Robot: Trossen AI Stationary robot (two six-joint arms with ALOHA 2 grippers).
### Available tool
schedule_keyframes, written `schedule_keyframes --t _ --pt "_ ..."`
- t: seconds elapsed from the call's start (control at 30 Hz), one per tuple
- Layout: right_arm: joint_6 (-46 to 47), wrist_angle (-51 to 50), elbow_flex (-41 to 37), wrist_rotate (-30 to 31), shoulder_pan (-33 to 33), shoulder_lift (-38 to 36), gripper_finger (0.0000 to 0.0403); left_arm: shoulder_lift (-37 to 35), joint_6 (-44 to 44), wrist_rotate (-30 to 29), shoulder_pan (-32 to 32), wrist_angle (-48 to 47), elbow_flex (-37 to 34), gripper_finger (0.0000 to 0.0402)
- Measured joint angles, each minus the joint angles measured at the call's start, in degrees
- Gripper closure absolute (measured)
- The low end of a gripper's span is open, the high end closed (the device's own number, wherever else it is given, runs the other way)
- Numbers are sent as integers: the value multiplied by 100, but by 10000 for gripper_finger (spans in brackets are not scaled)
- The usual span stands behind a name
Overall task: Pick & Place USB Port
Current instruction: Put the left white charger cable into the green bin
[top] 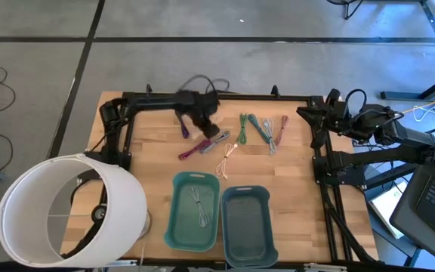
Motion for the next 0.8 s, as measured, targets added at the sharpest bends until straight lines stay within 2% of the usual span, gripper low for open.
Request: schedule_keyframes --t 0.17,0.2,0.33,0.5,0.6,0.8 --pt "11 -1 0 0 -1 0 359 -410 268 -69 -19 -723 961 398" --pt "16 0 0 0 -1 0 359 -520 268 61 -61 -876 1144 398" --pt "20 -4 0 -39 0 -15 359 -837 639 1283 -391 -1347 1472 398" --pt "-164 -16 0 -38 0 -15 359 -1319 1245 1936 -1332 -1338 1503 398" --pt "-304 -5 0 -39 0 -15 359 -1452 1666 1861 -2018 -1328 1503 398" --pt "-452 -2 0 -39 0 -15 359 -1488 2925 1047 -3141 -1569 1503 398"
